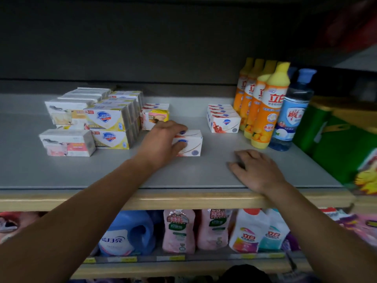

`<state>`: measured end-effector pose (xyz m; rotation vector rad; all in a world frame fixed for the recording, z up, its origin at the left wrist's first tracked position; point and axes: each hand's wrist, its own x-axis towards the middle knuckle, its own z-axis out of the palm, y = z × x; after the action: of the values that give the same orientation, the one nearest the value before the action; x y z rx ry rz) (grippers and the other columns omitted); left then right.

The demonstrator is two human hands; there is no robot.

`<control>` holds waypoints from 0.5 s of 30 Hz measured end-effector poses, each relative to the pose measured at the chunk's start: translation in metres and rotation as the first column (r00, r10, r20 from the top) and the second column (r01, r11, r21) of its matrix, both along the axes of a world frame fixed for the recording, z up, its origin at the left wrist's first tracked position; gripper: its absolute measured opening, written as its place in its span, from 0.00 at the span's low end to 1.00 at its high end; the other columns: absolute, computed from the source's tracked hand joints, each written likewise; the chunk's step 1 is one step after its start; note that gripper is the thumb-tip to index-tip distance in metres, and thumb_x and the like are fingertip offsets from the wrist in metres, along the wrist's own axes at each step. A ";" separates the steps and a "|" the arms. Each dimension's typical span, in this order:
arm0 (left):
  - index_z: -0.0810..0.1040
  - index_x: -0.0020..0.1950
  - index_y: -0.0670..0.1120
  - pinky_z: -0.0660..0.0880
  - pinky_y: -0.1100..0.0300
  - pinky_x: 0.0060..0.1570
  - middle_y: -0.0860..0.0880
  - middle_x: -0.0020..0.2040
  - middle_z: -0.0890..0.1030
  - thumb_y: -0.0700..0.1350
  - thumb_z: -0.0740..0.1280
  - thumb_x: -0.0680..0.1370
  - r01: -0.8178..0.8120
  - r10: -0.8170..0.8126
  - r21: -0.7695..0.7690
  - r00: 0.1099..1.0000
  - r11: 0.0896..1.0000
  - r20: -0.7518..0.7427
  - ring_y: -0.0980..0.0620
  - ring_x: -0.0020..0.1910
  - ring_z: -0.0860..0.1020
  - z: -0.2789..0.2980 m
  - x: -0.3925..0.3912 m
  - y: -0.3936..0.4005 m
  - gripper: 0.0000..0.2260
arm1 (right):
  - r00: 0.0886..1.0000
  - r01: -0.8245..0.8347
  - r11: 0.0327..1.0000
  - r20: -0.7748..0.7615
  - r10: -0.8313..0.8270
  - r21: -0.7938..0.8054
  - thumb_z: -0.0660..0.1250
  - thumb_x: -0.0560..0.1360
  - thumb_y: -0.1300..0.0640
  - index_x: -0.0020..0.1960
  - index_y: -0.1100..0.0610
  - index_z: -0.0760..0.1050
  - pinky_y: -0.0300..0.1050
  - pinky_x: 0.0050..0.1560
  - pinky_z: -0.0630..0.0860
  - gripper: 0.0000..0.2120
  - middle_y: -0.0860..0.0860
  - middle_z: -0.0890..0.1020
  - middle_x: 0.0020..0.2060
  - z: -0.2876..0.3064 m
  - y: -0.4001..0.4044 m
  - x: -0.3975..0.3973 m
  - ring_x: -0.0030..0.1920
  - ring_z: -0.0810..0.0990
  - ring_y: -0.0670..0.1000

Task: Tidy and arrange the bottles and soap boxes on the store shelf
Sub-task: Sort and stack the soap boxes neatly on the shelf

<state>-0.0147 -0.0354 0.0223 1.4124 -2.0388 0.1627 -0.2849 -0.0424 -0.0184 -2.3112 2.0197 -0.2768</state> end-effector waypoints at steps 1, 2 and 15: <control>0.78 0.64 0.45 0.64 0.60 0.60 0.46 0.61 0.79 0.44 0.70 0.76 0.009 -0.009 -0.002 1.000 1.000 -0.001 0.44 0.61 0.74 0.003 -0.012 -0.008 0.17 | 1.000 0.002 1.000 -0.001 -0.002 -0.006 0.48 0.78 0.33 0.76 0.45 0.60 0.53 0.72 0.58 0.30 0.48 0.64 0.75 0.000 -0.001 0.000 0.73 0.62 0.55; 0.78 0.64 0.45 0.64 0.61 0.59 0.46 0.61 0.79 0.44 0.70 0.76 0.013 -0.013 -0.004 1.000 1.000 -0.001 0.44 0.60 0.74 0.005 -0.024 -0.017 0.17 | 1.000 0.004 1.000 -0.002 -0.004 -0.010 0.48 0.78 0.33 0.76 0.45 0.61 0.53 0.72 0.58 0.30 0.48 0.64 0.75 -0.001 -0.001 -0.001 0.73 0.62 0.55; 0.76 0.68 0.49 0.63 0.57 0.69 0.49 0.69 0.75 0.49 0.68 0.77 -0.044 0.044 -0.010 0.999 0.999 0.017 0.48 0.69 0.67 -0.029 -0.112 -0.122 0.19 | 0.999 -0.014 0.999 0.028 0.015 -0.039 0.47 0.76 0.34 0.73 0.49 0.64 0.57 0.70 0.58 0.31 0.50 0.66 0.70 -0.002 -0.001 -0.001 0.70 0.62 0.57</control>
<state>-0.1268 -0.1572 -0.0072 1.4553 -2.0200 0.2035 -0.2863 -0.0435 -0.0208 -2.3293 2.0011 -0.3493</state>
